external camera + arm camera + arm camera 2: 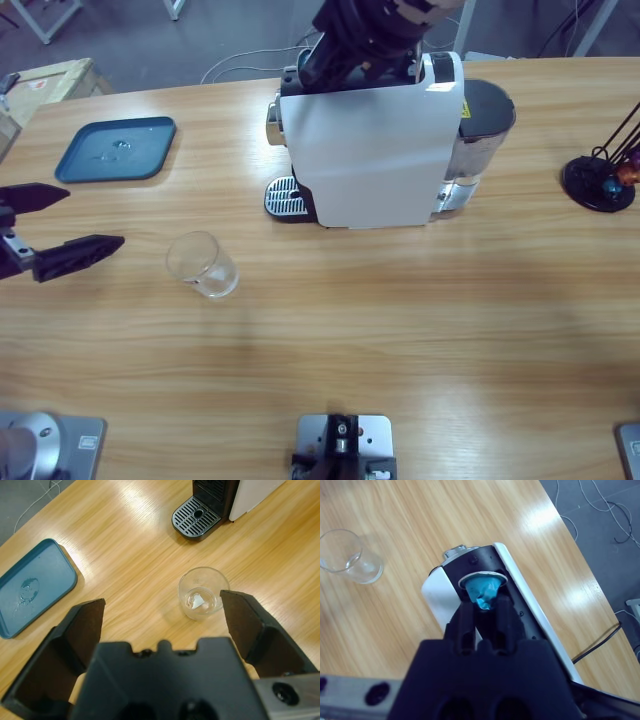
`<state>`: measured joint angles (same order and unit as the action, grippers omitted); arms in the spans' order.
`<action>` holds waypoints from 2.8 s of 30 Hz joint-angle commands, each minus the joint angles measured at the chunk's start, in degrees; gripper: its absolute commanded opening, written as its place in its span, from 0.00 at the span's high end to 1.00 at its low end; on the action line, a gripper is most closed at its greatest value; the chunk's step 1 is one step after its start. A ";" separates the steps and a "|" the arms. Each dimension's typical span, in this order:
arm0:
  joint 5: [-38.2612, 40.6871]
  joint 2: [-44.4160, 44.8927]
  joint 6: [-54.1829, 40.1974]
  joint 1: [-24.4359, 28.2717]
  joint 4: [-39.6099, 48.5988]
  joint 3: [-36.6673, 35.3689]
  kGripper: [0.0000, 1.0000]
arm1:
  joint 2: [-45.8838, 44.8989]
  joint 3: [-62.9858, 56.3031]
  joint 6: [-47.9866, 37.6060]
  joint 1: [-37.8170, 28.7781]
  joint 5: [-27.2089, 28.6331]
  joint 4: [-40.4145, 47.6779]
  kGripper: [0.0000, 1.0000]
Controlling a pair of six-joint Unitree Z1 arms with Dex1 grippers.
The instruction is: Pour coffee
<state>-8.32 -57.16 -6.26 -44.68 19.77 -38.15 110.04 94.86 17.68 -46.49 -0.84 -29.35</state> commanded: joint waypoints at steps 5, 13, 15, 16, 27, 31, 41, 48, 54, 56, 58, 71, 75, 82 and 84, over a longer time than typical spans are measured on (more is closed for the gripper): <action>-0.64 -1.11 0.28 -0.49 -0.78 1.36 0.01 | -5.94 -3.32 -3.97 -1.23 5.24 6.74 0.06; -0.27 -1.25 0.28 -0.49 -0.87 0.32 0.01 | -11.95 -8.17 -8.56 -8.02 8.30 5.29 1.00; -0.20 -0.77 0.28 -0.49 -0.87 0.18 0.01 | -10.53 -8.22 -9.93 -8.03 9.16 5.67 1.00; -0.20 -0.46 0.28 -0.49 -0.87 0.28 0.01 | -9.34 -7.94 -10.78 -8.05 9.44 5.71 1.00; -0.20 0.02 0.35 -0.49 -0.70 1.81 0.01 | 1.58 -3.19 -15.31 -6.15 7.17 3.07 0.68; -0.20 -0.39 0.46 -0.49 -0.78 2.11 0.01 | 1.53 -2.44 -15.28 -2.83 8.37 2.91 0.68; -0.13 -1.99 0.54 -0.49 -2.10 2.45 0.01 | -1.32 -0.40 -14.78 -2.11 8.49 2.33 0.43; -0.20 -1.39 0.74 -0.49 -2.65 1.73 0.01 | -12.15 -2.68 -15.38 -4.70 6.68 -1.08 0.40; -0.78 -1.37 2.13 -0.49 -4.21 1.39 0.01 | -29.78 -18.34 -20.06 -8.65 6.59 -1.06 0.59; -0.22 -1.51 2.13 -0.49 -4.46 1.04 0.01 | -37.48 -26.54 -23.22 -8.74 9.99 -1.06 0.92; 0.57 -2.18 2.02 -0.49 -4.42 0.46 0.01 | -43.67 -33.64 -24.28 -8.69 13.75 -0.85 1.00; 0.76 -1.32 1.78 -0.58 -2.65 -2.42 0.01 | -39.25 -50.71 -40.76 18.63 22.36 6.96 0.14; 0.71 -1.60 1.60 -0.58 -2.38 -2.51 0.01 | -33.42 -53.96 -41.43 23.66 21.92 13.02 0.00; 0.74 -1.25 1.42 -0.58 -1.75 -2.28 0.01 | -27.25 -57.86 -40.36 33.20 18.25 21.67 0.04; 0.74 -1.57 1.42 -0.58 -1.75 -2.37 0.01 | -25.75 -58.33 -39.62 34.54 17.67 23.46 0.04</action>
<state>-7.97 -57.84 -4.63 -44.71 16.79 -41.00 78.44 39.69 -23.27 -16.75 18.91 -11.15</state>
